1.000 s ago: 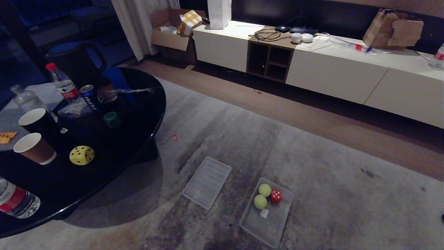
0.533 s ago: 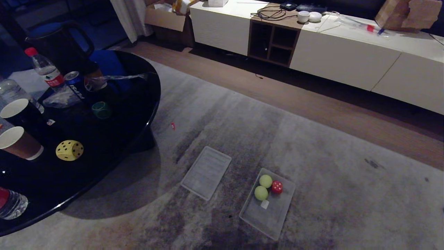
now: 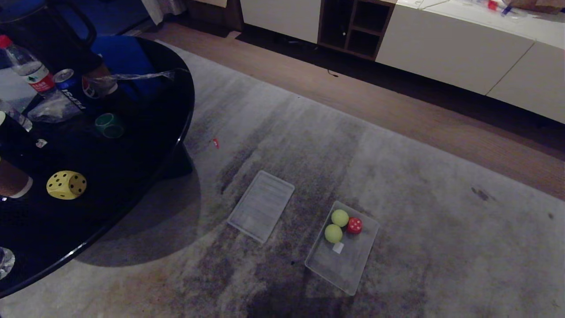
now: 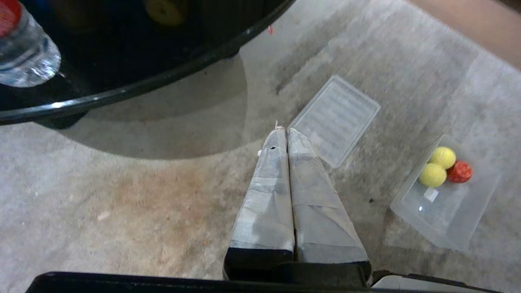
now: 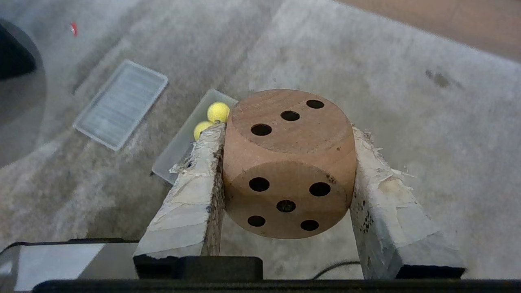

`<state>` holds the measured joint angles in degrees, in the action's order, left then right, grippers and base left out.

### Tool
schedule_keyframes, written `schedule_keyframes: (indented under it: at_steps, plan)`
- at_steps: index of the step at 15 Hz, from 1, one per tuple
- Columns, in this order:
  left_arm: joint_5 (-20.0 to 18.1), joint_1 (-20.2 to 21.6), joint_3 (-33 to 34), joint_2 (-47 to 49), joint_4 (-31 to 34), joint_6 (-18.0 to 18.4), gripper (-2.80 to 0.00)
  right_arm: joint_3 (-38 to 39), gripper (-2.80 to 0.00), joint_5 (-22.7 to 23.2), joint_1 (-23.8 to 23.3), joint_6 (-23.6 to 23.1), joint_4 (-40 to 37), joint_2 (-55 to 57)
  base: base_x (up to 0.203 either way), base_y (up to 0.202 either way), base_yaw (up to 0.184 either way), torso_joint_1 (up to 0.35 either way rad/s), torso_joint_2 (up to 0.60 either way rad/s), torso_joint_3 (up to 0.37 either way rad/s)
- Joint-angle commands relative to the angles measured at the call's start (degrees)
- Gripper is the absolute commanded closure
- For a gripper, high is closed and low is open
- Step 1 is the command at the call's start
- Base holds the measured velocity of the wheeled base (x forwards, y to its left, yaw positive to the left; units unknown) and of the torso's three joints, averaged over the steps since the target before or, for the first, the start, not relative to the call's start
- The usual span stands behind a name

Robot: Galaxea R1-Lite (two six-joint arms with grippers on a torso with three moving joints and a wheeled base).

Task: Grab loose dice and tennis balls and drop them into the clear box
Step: Put the toys in the box

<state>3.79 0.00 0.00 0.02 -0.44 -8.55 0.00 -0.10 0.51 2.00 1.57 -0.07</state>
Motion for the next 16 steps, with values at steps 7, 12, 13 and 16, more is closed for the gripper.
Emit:
schedule_keyframes:
  at_steps: [7, 12, 13, 16]
  plan:
    - [0.06, 0.00, 0.00, -0.02, -0.02, -0.07, 0.00, 0.62, 0.00, 0.01, 0.02, 0.02, 0.02, -0.01, 0.000, 0.000, 0.000, 0.004, 0.00, -0.200]
    - [-0.01, 0.00, 0.00, -0.11, 0.00, -0.07, 0.00, 0.62, 0.00, 0.01, 0.02, 0.02, 0.02, -0.01, 0.000, 0.000, 0.000, 0.003, 0.00, -0.201]
    - [0.07, 0.00, 0.00, -0.03, 0.00, -0.07, 0.00, 0.62, 0.00, 0.01, 0.02, 0.02, 0.02, -0.01, 0.000, 0.000, 0.000, 0.005, 0.00, -0.201]
    - [-0.01, 0.00, 0.00, -0.02, 0.00, -0.07, 0.00, 0.62, 0.00, 0.01, 0.02, -0.03, 0.02, -0.01, 0.000, 0.000, 0.000, 0.000, 0.00, -0.199]
